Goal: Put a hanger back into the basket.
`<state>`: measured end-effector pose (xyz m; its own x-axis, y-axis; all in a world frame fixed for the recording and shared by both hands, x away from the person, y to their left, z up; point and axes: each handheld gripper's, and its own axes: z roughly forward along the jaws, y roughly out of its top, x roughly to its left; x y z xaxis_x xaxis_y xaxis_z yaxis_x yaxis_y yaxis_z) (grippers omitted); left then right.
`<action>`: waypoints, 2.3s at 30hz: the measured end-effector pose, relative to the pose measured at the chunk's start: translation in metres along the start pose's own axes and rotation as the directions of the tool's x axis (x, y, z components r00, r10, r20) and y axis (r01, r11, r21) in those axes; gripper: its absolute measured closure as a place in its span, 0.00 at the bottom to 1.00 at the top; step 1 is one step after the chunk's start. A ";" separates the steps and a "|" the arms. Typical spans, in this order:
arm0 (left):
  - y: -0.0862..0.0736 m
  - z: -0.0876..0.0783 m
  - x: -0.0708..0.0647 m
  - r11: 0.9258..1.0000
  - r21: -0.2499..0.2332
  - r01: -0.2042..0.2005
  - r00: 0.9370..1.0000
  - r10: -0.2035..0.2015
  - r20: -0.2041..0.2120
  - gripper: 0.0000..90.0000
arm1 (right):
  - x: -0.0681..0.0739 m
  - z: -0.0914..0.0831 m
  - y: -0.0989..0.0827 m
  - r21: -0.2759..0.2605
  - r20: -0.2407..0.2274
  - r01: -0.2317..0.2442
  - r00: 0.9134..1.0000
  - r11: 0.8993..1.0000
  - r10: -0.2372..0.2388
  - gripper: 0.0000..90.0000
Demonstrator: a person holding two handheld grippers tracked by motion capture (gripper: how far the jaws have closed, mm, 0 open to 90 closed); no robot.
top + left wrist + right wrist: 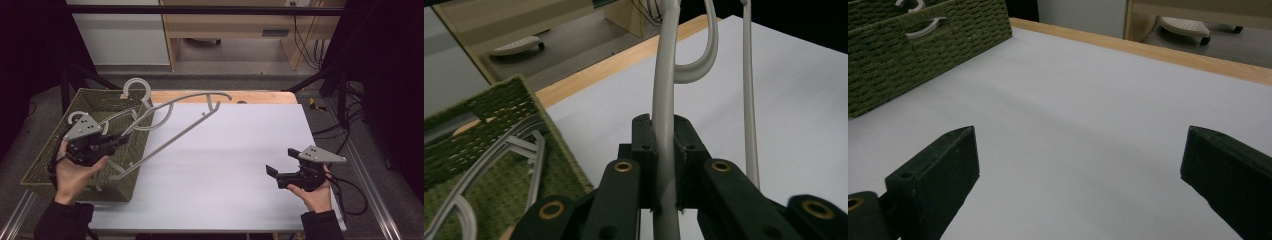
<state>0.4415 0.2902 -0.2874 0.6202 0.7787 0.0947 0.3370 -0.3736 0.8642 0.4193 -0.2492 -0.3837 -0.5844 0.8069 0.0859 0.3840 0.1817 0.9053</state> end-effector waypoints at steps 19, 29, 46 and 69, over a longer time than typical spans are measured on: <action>-0.009 -0.026 0.072 0.999 0.008 0.038 0.994 -0.037 -0.101 0.91 | 0.000 0.002 0.000 0.004 0.004 0.003 1.000 1.000 -0.003 0.03; -0.025 -0.027 0.103 0.996 0.038 0.079 0.984 -0.072 -0.160 0.91 | 0.000 0.003 -0.001 0.013 0.010 0.005 1.000 1.000 -0.005 0.03; -0.062 -0.031 0.136 0.989 0.070 0.131 0.965 -0.111 -0.235 0.91 | 0.000 0.004 -0.001 0.017 0.013 0.002 1.000 1.000 -0.002 0.03; -0.095 -0.046 0.159 0.978 0.127 0.168 0.937 -0.118 -0.329 0.91 | 0.000 0.005 -0.001 0.032 0.012 0.005 1.000 0.999 -0.006 0.03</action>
<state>0.4752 0.4724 -0.3314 0.3087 0.9394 0.1489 0.5238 -0.2986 0.7978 0.4222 -0.2462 -0.3871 -0.5778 0.8126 0.0758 0.4034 0.2036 0.8921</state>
